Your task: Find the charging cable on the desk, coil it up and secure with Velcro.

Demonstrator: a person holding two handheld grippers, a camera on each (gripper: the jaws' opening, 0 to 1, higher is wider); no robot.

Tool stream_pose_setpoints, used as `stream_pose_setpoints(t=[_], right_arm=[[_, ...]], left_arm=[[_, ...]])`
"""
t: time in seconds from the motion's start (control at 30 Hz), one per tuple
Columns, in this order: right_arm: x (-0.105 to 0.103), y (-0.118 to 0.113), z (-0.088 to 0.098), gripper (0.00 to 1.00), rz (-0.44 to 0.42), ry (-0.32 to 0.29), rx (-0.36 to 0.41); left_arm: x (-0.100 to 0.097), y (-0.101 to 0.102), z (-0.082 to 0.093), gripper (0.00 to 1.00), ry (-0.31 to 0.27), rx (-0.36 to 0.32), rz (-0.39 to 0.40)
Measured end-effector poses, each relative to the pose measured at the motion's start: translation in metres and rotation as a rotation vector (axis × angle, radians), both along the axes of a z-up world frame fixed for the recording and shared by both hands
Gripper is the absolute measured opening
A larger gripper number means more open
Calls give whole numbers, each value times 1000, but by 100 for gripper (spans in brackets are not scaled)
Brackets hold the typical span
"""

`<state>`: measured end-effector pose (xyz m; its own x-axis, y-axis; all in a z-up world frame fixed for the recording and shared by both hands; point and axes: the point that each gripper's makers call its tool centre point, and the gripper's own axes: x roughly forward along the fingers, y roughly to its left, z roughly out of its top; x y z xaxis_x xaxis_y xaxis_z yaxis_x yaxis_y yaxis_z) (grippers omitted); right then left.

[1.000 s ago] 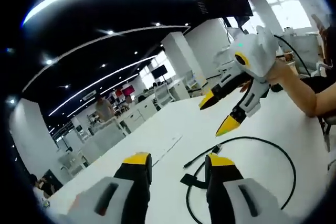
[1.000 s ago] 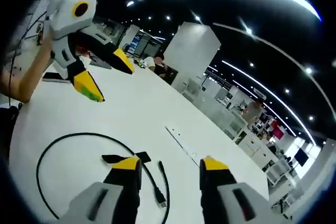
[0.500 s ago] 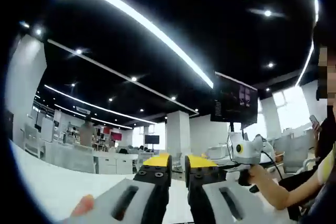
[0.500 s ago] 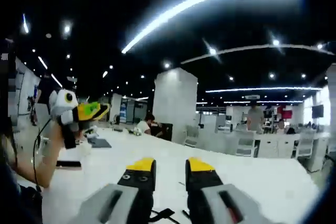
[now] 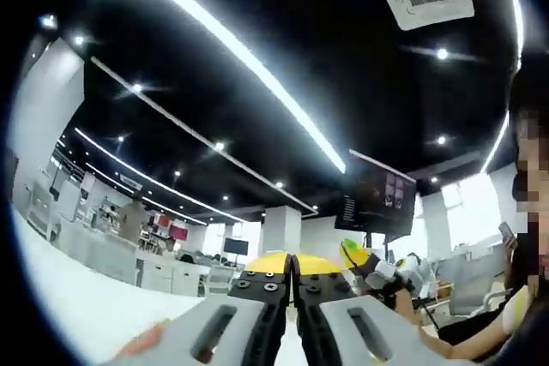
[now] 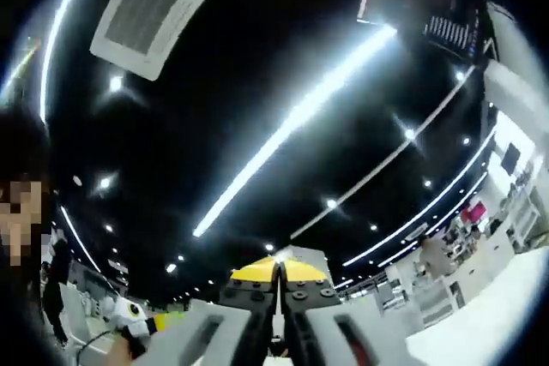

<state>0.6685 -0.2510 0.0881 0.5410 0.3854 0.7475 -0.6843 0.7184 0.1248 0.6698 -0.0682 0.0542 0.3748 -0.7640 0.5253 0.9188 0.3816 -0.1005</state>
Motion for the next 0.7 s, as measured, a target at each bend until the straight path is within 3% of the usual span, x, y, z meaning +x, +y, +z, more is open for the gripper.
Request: stream_pose_setpoints(t=[0.07,0.13,0.17,0.2,0.23,0.33,0.4,0.47,0.5,0.6,0.7], right_arm=[[-5,-7,10,8,-73,-87,5],[0,-9,8,27,-154,-90,-26],[5,-4,5,36,-181,-87,-96],[14,1,-5,43,-192,-19,-159],[20,7,-11,44,-201,2,-216],[30,15,-22,32,-246,0,-302],[38,18,-28,36,-282,-8,-355],[49,23,-42,44,-279,44,-419],[53,24,-47,45,-286,54,-454],[62,26,-56,46,-336,53,-527],[67,32,-69,56,-309,93,-593]], left_arm=[[1,1,-1,2,7,-12,-39],[4,2,-3,2,13,1,-38],[8,2,-8,2,-9,49,-21],[11,2,-12,3,-15,79,1],[18,2,-18,5,-41,145,45],[28,-2,-35,13,-93,286,122],[30,-9,-45,26,-144,370,124],[32,-13,-58,38,-131,444,105],[35,-14,-63,40,-117,468,107],[38,-20,-70,43,-148,524,119],[37,-21,-76,54,-155,560,112]])
